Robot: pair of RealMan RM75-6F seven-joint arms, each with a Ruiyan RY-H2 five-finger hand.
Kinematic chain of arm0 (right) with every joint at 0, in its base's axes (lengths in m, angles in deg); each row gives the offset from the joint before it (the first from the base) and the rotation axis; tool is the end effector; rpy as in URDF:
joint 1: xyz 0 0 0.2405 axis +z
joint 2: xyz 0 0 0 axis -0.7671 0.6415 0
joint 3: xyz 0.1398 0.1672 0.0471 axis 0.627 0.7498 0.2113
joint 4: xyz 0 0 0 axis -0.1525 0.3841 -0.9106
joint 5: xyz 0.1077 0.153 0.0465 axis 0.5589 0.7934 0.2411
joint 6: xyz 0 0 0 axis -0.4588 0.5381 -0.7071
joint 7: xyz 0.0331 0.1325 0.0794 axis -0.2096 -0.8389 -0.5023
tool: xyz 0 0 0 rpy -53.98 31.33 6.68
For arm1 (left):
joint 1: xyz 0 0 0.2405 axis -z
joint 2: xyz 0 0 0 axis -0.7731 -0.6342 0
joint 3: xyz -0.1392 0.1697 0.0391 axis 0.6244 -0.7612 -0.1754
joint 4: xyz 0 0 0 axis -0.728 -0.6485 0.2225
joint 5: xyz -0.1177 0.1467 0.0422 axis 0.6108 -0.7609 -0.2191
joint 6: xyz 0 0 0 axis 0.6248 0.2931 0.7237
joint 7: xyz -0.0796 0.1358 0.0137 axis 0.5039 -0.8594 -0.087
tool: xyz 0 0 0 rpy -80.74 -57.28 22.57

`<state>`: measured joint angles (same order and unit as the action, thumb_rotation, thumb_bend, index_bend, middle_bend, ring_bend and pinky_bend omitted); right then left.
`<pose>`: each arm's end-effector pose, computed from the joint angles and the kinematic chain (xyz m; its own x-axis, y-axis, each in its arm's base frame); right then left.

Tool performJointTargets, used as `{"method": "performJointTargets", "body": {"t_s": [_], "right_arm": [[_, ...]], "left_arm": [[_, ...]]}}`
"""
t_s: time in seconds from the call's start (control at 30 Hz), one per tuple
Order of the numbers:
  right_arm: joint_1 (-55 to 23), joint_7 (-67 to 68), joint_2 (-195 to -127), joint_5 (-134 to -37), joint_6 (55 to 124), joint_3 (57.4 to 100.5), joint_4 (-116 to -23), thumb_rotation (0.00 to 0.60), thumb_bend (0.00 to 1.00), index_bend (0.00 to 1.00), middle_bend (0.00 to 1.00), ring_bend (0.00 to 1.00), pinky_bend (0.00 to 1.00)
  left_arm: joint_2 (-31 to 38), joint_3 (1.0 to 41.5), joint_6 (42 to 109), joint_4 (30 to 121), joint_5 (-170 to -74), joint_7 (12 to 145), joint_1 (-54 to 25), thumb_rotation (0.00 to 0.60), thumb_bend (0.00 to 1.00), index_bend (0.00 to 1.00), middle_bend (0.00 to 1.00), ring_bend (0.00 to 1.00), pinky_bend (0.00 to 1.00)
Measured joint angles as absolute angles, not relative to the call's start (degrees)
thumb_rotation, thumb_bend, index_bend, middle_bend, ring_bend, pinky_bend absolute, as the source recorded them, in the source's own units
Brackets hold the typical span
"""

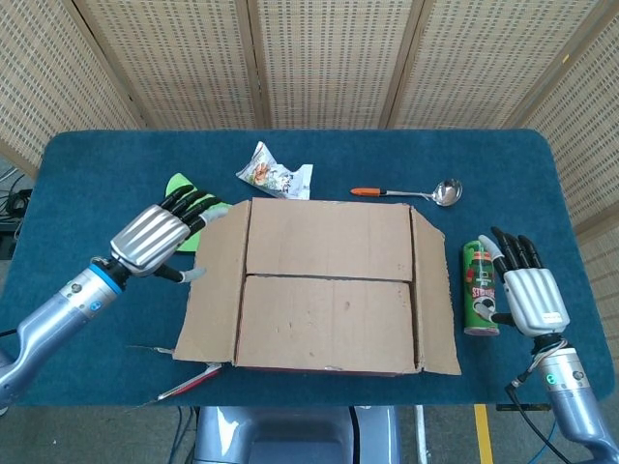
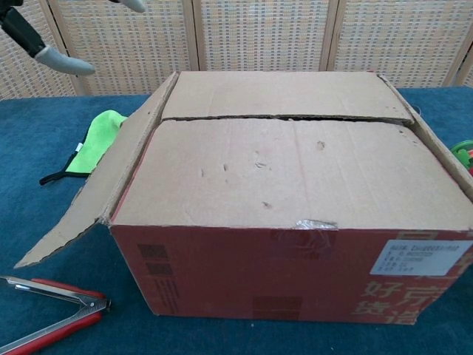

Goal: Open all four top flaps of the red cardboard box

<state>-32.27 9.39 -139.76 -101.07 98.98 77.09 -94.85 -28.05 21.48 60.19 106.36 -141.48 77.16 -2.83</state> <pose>-0.2199 -0.2615 0.1511 0.4114 -0.0340 0.9108 -0.9062 -0.1225 0.4047 -0.0859 0.3316 0.1323 0.5989 0.1455 0.7875 0.6901 -0.5926 -0.4153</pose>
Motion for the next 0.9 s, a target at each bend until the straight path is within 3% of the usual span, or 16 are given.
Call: {"method": "performJointTargets", "body": {"t_s": [0.47, 0.9], "right_arm": [[-32.6, 8.1, -139.4, -101.2, 99.1, 77.0, -94.0, 0.600, 0.16, 0.00, 0.00, 0.00, 0.00], [-33.0, 7.0, -138.9, -101.5, 99.7, 77.0, -93.8, 0.600, 0.16, 0.00, 0.00, 0.00, 0.00]], "left_arm": [[-17.8, 24.8, 57.9, 105.9, -130.4, 65.5, 3.0, 0.454, 0.24, 0.00, 0.00, 0.00, 0.00], [-10.7, 24.0, 59.2, 105.2, -122.2, 54.5, 6.3, 0.458, 0.22, 0.00, 0.00, 0.00, 0.00]]}}
